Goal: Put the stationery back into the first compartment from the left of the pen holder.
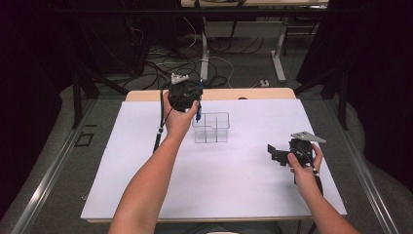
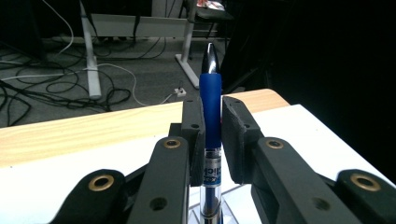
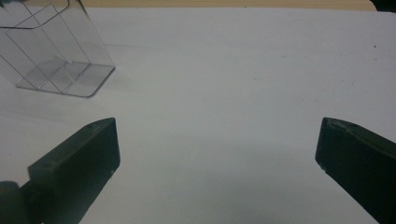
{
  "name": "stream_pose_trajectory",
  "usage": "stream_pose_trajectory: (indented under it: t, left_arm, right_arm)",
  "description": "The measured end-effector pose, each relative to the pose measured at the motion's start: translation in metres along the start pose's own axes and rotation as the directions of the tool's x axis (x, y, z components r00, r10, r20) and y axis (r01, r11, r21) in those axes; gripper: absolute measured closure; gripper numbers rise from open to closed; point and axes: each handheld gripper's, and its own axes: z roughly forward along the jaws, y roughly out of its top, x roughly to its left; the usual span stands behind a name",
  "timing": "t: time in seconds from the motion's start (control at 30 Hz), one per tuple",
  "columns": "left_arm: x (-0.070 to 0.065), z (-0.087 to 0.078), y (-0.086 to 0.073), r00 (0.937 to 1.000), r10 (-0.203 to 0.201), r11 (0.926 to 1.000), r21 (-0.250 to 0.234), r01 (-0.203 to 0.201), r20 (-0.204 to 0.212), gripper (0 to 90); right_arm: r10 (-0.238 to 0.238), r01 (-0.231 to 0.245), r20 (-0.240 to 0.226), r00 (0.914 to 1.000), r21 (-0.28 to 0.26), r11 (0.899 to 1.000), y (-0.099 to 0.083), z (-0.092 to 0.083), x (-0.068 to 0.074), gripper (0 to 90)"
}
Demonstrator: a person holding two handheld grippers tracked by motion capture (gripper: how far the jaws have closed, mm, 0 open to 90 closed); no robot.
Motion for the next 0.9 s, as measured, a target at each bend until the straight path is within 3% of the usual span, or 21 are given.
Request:
stream_pose_trajectory:
  t: [0.53,0.9]
  left_arm:
    - [0.011,0.019,-0.007,0.9982,-0.046,0.9985,0.028,0.047,-0.039,79.7]
    - [0.01,0.024,-0.012,0.9972,-0.019,0.9985,0.049,0.023,-0.073,79.7]
  right_arm:
    - [0.002,-0.002,-0.007,1.0,-0.002,1.0,0.0,0.001,-0.002,0.0]
    - [-0.004,0.004,-0.014,0.9999,-0.004,1.0,0.0,0.0,-0.001,0.0]
